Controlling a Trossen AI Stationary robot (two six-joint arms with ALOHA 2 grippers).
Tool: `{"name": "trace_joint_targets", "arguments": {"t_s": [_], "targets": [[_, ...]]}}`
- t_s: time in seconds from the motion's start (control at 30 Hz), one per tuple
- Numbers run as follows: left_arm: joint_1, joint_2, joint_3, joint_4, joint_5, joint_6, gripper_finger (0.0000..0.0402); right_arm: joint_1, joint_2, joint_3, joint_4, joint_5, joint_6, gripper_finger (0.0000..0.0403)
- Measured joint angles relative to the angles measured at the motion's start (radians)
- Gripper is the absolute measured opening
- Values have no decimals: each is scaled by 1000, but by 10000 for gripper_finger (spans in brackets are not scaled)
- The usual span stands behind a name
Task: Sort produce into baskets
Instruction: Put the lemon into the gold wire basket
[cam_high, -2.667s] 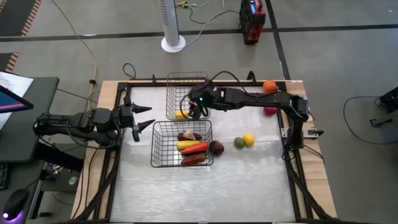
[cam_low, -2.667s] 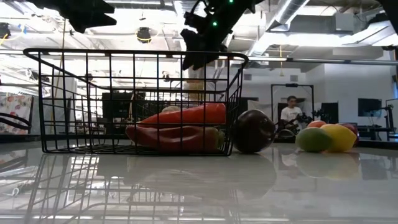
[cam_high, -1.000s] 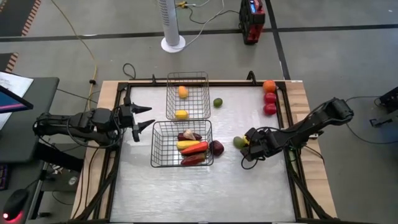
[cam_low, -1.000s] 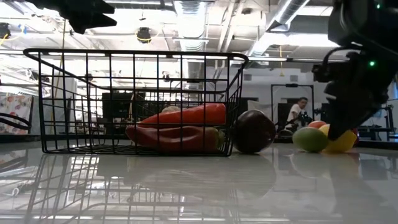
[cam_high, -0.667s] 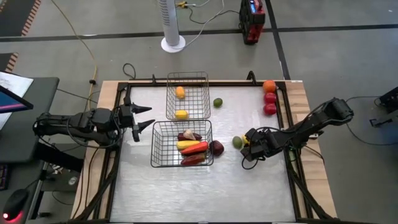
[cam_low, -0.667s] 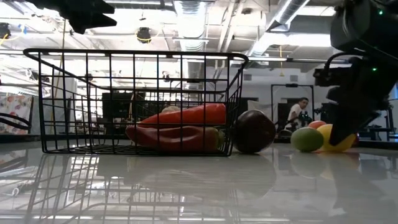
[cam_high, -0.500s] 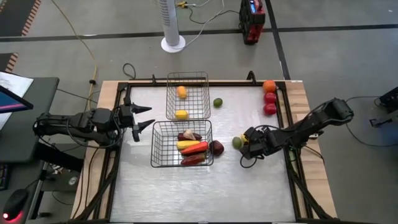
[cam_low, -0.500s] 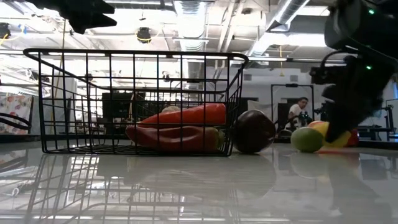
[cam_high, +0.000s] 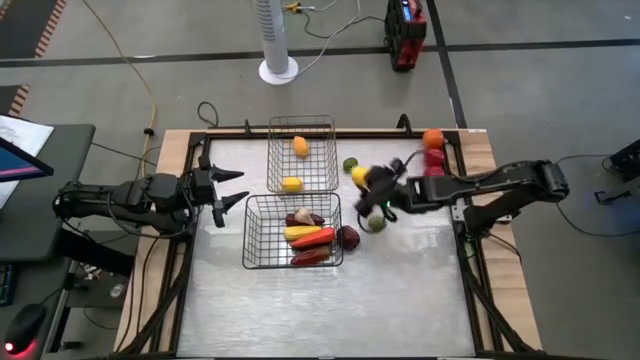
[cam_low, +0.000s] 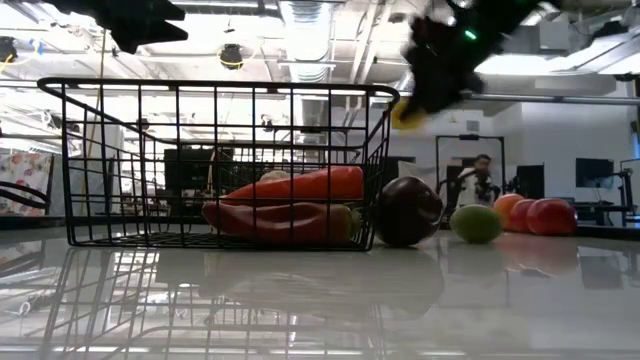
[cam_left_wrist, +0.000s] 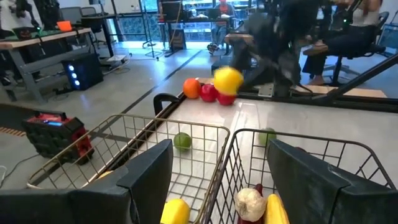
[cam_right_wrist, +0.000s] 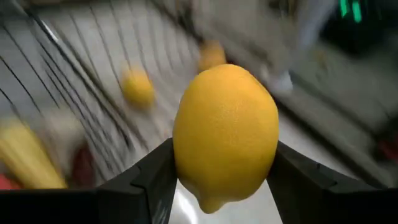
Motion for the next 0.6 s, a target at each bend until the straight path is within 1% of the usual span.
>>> {"name": "trace_joint_targets", "arguments": {"t_s": [0.07, 0.17, 0.23, 0.33, 0.47, 0.53, 0.6], "targets": [[0, 0, 0, 0, 0, 3, 249, -30, 0, 2, 178, -26, -111, 241], [0, 0, 0, 0, 0, 9, 249, -74, 15, 3, 396, -117, -214, 241], [0, 0, 0, -1, 0, 15, 249, -102, 23, 2, 478, -190, -239, 241], [0, 0, 0, -2, 0, 19, 249, -137, 74, 6, 602, -283, -239, 241], [0, -1, 0, -1, -1, 22, 249, -160, 179, 33, 636, -365, -224, 241], [0, 0, 0, -1, -2, 22, 249, -173, 239, 64, 592, -406, -195, 249], [0, 0, 0, -1, -9, 23, 249, -187, 293, 107, 546, -469, -166, 263]]}}
